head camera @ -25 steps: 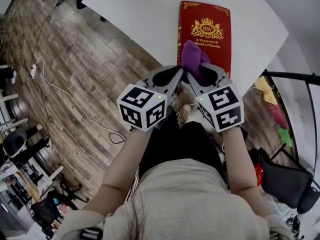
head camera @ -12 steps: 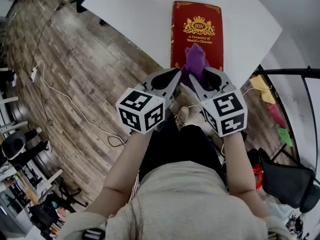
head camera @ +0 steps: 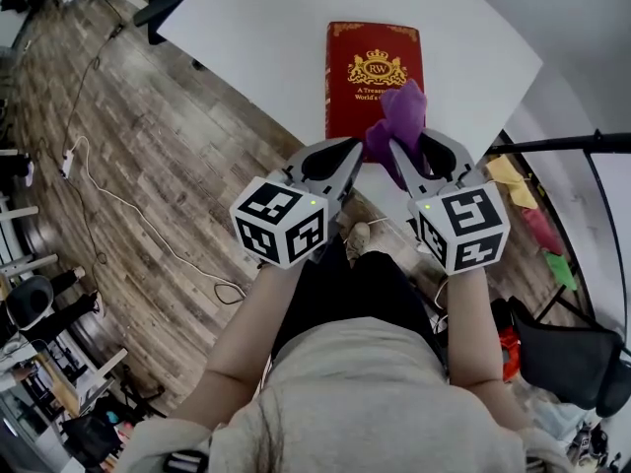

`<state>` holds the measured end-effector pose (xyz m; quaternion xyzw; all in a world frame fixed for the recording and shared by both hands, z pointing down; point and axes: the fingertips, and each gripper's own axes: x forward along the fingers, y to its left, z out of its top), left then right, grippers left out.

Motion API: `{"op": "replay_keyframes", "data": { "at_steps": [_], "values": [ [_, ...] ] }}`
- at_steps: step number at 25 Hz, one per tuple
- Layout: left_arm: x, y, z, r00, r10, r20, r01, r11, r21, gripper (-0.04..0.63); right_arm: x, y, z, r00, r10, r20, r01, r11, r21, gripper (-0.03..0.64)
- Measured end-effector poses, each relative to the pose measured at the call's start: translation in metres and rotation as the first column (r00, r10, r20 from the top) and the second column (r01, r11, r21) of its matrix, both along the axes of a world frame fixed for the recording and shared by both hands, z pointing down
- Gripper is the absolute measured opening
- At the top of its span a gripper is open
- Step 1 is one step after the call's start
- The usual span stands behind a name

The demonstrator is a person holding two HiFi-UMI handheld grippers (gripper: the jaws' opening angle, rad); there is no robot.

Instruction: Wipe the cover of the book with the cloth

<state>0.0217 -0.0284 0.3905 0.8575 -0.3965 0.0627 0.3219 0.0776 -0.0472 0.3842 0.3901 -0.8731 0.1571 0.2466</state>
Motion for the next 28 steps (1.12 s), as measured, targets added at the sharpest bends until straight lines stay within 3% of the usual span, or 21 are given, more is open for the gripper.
{"op": "replay_keyframes", "data": {
  "at_steps": [28],
  "values": [
    [-0.003,-0.152,-0.023,0.985,0.174,0.014,-0.175,0.983,0.048,0.023,0.004,-0.150,-0.021,0.984,0.172,-0.046,-0.170,0.984,0.047,0.106]
  ]
}}
